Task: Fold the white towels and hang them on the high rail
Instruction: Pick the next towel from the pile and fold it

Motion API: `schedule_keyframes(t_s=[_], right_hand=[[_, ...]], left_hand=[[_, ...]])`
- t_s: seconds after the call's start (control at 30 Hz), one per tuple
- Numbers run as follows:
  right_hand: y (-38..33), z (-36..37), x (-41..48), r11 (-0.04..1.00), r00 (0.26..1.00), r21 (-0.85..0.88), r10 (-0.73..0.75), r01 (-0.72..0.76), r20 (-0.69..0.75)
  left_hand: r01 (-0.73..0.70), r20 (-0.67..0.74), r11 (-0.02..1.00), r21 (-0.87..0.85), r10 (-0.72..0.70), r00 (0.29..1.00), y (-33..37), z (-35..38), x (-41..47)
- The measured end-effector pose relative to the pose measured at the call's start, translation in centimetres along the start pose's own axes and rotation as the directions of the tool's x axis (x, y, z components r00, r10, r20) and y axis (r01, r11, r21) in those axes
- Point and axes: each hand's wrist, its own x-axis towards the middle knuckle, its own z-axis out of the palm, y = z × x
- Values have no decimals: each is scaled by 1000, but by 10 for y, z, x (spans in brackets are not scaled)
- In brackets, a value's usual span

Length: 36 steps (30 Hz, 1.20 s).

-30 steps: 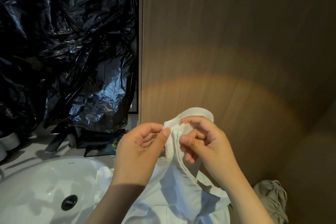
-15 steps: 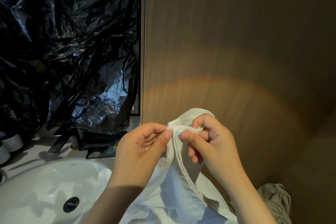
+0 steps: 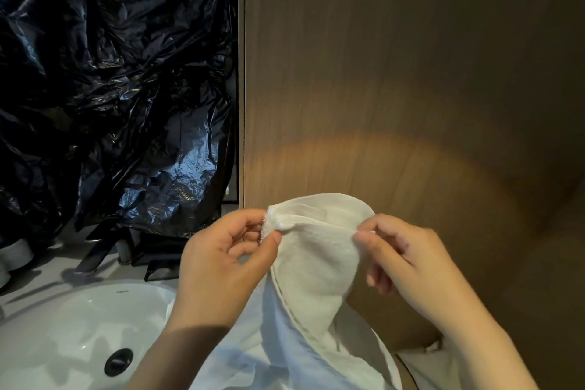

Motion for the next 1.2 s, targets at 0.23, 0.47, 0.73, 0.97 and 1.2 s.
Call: schedule_keyframes(t_s=[0.23,0.47,0.73,0.97,1.2], right_hand=[[10,-20,-10,955,999,-295,41,-31,27],[5,-28,-8,960,1000,-281,19,-20,-7],[-1,-33,-12,968,972,-242,120,-68,204],[-10,-38,1,878,1000,-478,12,-14,-7],[-2,-24,9,831,997,-551,72,-81,-38]], left_hand=[[-15,-20,999,34,15,1000,-4,-11,3],[11,-18,1000,28,-10,1000,-6,-6,-1],[19,-27,1000,15,-19,999,-6,-6,-1],[-19,-20,999,32,20,1000,-4,-7,0],[-23,-16,999,43,24,1000,-5,-5,-5]])
